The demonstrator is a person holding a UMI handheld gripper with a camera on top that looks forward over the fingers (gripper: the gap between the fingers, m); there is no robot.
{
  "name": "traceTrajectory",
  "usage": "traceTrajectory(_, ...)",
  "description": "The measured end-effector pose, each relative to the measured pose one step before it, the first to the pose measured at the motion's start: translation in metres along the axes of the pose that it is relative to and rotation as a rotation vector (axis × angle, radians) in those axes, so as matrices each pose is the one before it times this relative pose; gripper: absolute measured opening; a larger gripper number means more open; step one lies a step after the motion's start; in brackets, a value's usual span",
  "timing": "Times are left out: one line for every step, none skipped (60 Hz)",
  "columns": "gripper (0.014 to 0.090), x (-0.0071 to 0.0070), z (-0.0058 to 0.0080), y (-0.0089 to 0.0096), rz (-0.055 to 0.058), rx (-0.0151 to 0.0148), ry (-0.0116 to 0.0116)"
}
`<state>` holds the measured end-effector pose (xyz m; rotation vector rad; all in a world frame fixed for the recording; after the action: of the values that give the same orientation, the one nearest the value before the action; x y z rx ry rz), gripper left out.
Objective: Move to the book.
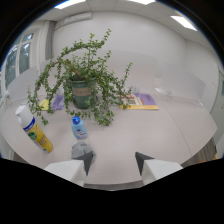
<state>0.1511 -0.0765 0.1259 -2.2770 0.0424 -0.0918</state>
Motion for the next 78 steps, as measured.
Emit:
traceTrajectory(0.0842,0.00025,-0.00088,-0.00004,-0.0007,0.00011,-0.00122)
traceTrajectory(0.0843,0.00000,-0.00009,0.00000,-0.0005,0.00048,0.00031)
traceTrajectory(0.0843,0.00016,-0.00017,0.00013,-0.0002,0.00039,0.00081)
traceTrajectory(0.0843,0.00015,-0.00022,-0.00001,-0.0004,0.00050,0.00080)
traceTrajectory(0.0842,0.00032,-0.00018,-0.00001,-0.0003,0.00052,0.00091)
traceTrajectory(0.0841,0.00023,-0.00024,0.00013,0.0000,0.00100,0.00051)
traceTrajectory(0.0842,0.00043,-0.00025,0.00019,-0.0003,0.00087,0.00136)
traceTrajectory(0.0843,0.00051,-0.00039,0.00039,-0.0003,0.00079,0.00214)
traceTrajectory(0.0843,0.00081,0.00029,0.00003,-0.0006,0.00094,0.00269)
traceTrajectory(0.0843,0.00066,-0.00046,0.00040,-0.0007,0.00125,0.00146)
traceTrajectory(0.0842,0.00075,-0.00059,0.00039,0.0000,0.00105,0.00123)
traceTrajectory(0.0841,0.00084,-0.00069,0.00040,-0.0001,0.00086,0.00069)
traceTrajectory(0.0841,0.00094,-0.00065,0.00044,0.0002,0.00094,0.00147)
traceTrajectory(0.0841,0.00135,-0.00063,0.00034,-0.0002,0.00040,0.00265)
traceTrajectory(0.0842,0.00132,-0.00054,0.00030,-0.0002,0.00084,0.00292)
traceTrajectory(0.0841,0.00138,-0.00029,0.00035,-0.0003,0.00101,0.00301)
traceTrajectory(0.0842,0.00179,-0.00068,0.00019,0.0005,0.00102,0.00363)
traceTrajectory(0.0842,0.00210,-0.00060,0.00004,0.0001,0.00107,0.00426)
traceTrajectory(0.0841,0.00226,-0.00045,0.00037,0.0000,0.00065,0.00497)
traceTrajectory(0.0840,0.00264,-0.00070,0.00089,-0.0002,-0.00032,0.00567)
traceTrajectory(0.0840,0.00252,-0.00048,0.00098,-0.0004,-0.00136,0.00549)
traceTrajectory(0.0841,0.00221,-0.00023,0.00116,0.0002,-0.00176,0.00542)
traceTrajectory(0.0841,0.00208,-0.00046,0.00120,0.0005,-0.00277,0.00423)
traceTrajectory(0.0840,0.00236,-0.00017,0.00115,0.0016,-0.00271,0.00396)
traceTrajectory(0.0840,0.00258,0.00009,0.00115,0.0023,-0.00245,0.00493)
traceTrajectory(0.0841,0.00290,0.00027,0.00119,0.0027,-0.00226,0.00615)
traceTrajectory(0.0841,0.00321,0.00042,0.00097,0.0021,-0.00178,0.00638)
traceTrajectory(0.0844,0.00297,0.00085,0.00095,0.0017,-0.00205,0.00590)
traceTrajectory(0.0843,0.00345,0.00109,0.00088,0.0014,-0.00253,0.00674)
traceTrajectory(0.0842,0.00371,0.00108,0.00094,0.0016,-0.00287,0.00805)
traceTrajectory(0.0841,0.00366,0.00125,0.00080,0.0017,-0.00267,0.00768)
traceTrajectory(0.0842,0.00361,0.00132,0.00079,0.0011,-0.00311,0.00626)
traceTrajectory(0.0842,0.00325,0.00136,0.00089,0.0009,-0.00408,0.00542)
traceTrajectory(0.0841,0.00338,0.00128,0.00047,0.0014,-0.00384,0.00480)
traceTrajectory(0.0841,0.00343,0.00173,0.00018,0.0018,-0.00277,0.00412)
traceTrajectory(0.0841,0.00315,0.00209,-0.00016,0.0018,-0.00245,0.00316)
traceTrajectory(0.0841,0.00337,0.00270,-0.00027,0.0022,-0.00168,0.00298)
traceTrajectory(0.0840,0.00330,0.00313,-0.00053,0.0022,-0.00225,0.00253)
traceTrajectory(0.0841,0.00310,0.00343,-0.00085,0.0025,-0.00195,0.00148)
traceTrajectory(0.0843,0.00291,0.00386,-0.00097,0.0022,-0.00157,0.00045)
traceTrajectory(0.0842,0.00310,0.00428,-0.00134,0.0014,-0.00110,-0.00035)
traceTrajectory(0.0841,0.00319,0.00473,-0.00165,0.0013,-0.00092,-0.00001)
traceTrajectory(0.0843,0.00330,0.00459,-0.00167,0.0012,-0.00060,0.00022)
traceTrajectory(0.0842,0.00319,0.00500,-0.00229,0.0005,-0.00022,-0.00083)
traceTrajectory(0.0841,0.00331,0.00518,-0.00236,-0.0002,-0.00036,-0.00102)
traceTrajectory(0.0843,0.00335,0.00520,-0.00253,-0.0005,-0.00081,-0.00152)
traceTrajectory(0.0844,0.00270,0.00471,-0.00301,0.0000,-0.00197,-0.00128)
traceTrajectory(0.0844,0.00269,0.00614,-0.00275,0.0001,0.00176,-0.00558)
traceTrajectory(0.0843,0.00230,0.00512,-0.00333,-0.0012,-0.00048,-0.00471)
traceTrajectory(0.0844,0.00291,0.00608,-0.00285,-0.0014,0.00226,-0.00684)
traceTrajectory(0.0842,0.00282,0.00505,-0.00355,-0.0021,-0.00116,-0.00313)
traceTrajectory(0.0843,0.00318,0.00631,-0.00303,-0.0022,0.00202,-0.00531)
traceTrajectory(0.0845,0.00307,0.00601,-0.00337,-0.0034,0.00087,-0.00410)
traceTrajectory(0.0843,0.00310,0.00576,-0.00393,-0.0050,-0.00098,-0.00303)
traceTrajectory(0.0845,0.00368,0.00628,-0.00373,-0.0048,0.00031,-0.00301)
traceTrajectory(0.0843,0.00385,0.00615,-0.00381,-0.0036,-0.00030,-0.00084)
traceTrajectory(0.0845,0.00402,0.00643,-0.00331,-0.0027,0.00212,-0.00293)
traceTrajectory(0.0844,0.00377,0.00461,-0.00373,-0.0022,-0.00171,-0.00130)
traceTrajectory(0.0845,0.00341,0.00547,-0.00363,-0.0015,0.00065,-0.00263)
traceTrajectory(0.0844,0.00313,0.00548,-0.00345,-0.0011,0.00028,-0.00315)
traceTrajectory(0.0843,0.00262,0.00542,-0.00315,-0.0016,-0.00046,-0.00400)
traceTrajectory(0.0844,0.00270,0.00544,-0.00325,-0.0014,-0.00068,-0.00431)
traceTrajectory(0.0844,0.00270,0.00534,-0.00340,-0.0015,-0.00103,-0.00397)
traceTrajectory(0.0844,0.00239,0.00541,-0.00339,-0.0016,-0.00061,-0.00422)
traceTrajectory(0.0845,0.00212,0.00538,-0.00321,-0.0018,-0.00064,-0.00408)
traceTrajectory(0.0842,0.00045,0.00648,-0.00421,-0.0017,-0.00099,-0.00226)
traceTrajectory(0.0842,0.00325,0.00515,-0.00259,-0.0019,-0.00076,-0.00685)
traceTrajectory(0.0843,0.00224,0.00563,-0.00287,-0.0018,-0.00128,-0.00447)
traceTrajectory(0.0843,0.00182,0.00554,-0.00300,-0.0015,-0.00151,-0.00359)
traceTrajectory(0.0842,0.00189,0.00557,-0.00277,-0.0016,-0.00031,-0.00364)
traceTrajectory(0.0842,0.00179,0.00549,-0.00284,-0.0013,-0.00015,-0.00267)
traceTrajectory(0.0842,0.00195,0.00542,-0.00272,-0.0025,-0.00038,-0.00195)
traceTrajectory(0.0842,0.00166,0.00545,-0.00288,-0.0024,-0.00098,-0.00111)
traceTrajectory(0.0844,0.00134,0.00511,-0.00324,-0.0022,-0.00087,-0.00049)
traceTrajectory(0.0844,0.00110,0.00495,-0.00291,-0.0017,-0.00052,-0.00278)
traceTrajectory(0.0843,0.00110,0.00507,-0.00312,-0.0019,-0.00033,-0.00275)
traceTrajectory(0.0844,0.00098,0.00491,-0.00308,-0.0012,0.00004,-0.00206)
traceTrajectory(0.0843,0.00071,0.00487,-0.00296,-0.0005,-0.00023,-0.00230)
